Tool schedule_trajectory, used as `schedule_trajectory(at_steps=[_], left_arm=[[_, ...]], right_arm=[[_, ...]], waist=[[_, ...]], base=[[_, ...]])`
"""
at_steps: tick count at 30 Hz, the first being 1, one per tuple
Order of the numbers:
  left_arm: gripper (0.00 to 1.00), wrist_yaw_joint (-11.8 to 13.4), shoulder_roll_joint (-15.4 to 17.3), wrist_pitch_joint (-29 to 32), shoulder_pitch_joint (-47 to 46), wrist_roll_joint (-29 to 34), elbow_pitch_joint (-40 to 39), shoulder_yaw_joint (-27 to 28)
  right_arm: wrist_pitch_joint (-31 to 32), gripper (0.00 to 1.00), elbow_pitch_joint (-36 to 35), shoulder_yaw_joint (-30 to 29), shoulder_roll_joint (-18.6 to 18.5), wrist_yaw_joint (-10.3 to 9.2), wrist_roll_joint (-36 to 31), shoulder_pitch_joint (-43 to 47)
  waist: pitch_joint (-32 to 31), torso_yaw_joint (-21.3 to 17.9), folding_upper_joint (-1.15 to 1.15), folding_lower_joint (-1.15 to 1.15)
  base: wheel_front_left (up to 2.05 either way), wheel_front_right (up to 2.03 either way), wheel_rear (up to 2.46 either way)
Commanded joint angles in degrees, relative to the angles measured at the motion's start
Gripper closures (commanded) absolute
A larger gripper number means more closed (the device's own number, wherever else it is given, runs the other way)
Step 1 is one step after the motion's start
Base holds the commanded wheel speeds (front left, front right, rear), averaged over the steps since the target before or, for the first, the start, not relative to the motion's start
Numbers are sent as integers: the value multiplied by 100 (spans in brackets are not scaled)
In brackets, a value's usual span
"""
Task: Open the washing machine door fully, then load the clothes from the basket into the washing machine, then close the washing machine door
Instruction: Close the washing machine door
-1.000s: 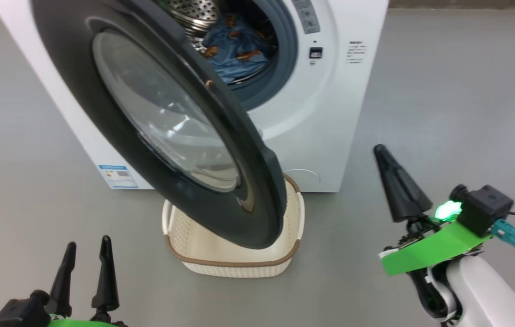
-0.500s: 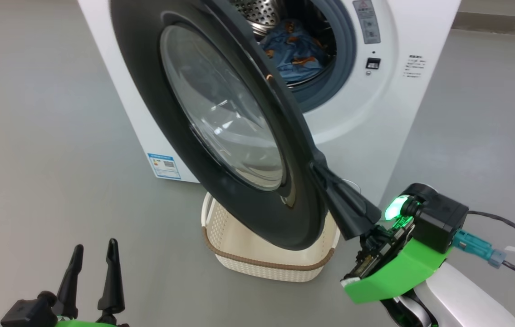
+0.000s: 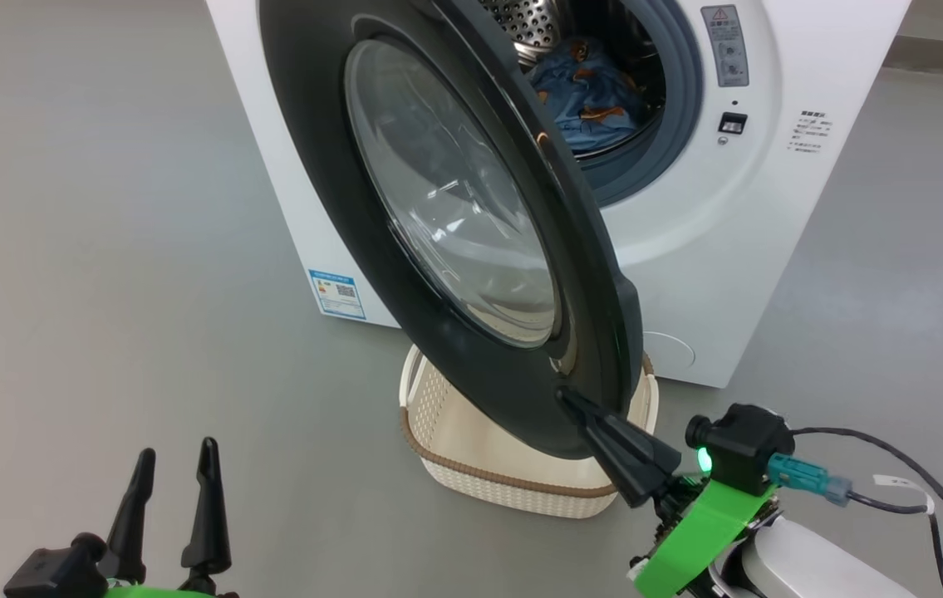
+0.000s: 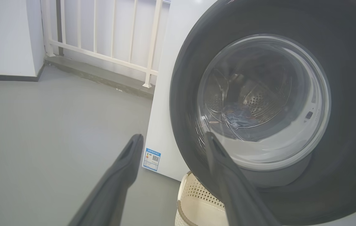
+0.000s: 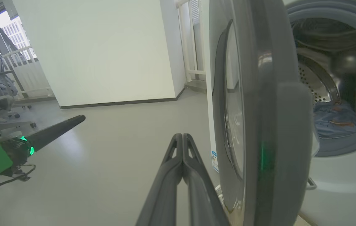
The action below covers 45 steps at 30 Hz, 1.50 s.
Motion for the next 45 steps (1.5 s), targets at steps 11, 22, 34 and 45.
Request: schedule_trajectory(at_steps=[11, 22, 34, 45], left_arm=[[0, -56, -6, -78, -217, -20, -79, 168], [0, -114, -107, -78, -265, 21, -35, 185], [0, -180, -156, -78, -416, 62, -65, 160], [0, -237, -232, -79, -731, 95, -91, 129]], right_arm=[[-46, 100, 757, 443, -173, 32, 345, -646], [-46, 100, 1160, 335, -369, 32, 479, -817], [-46, 100, 1375, -335, -694, 32, 431, -931], [-46, 100, 1617, -991, -1019, 32, 415, -1564]], waist=[[237, 265, 0, 0], [403, 496, 0, 0], [812, 516, 0, 0], [1435, 525, 0, 0]], base=[[0, 0, 0], [0, 0, 0], [0, 0, 0], [0, 0, 0]])
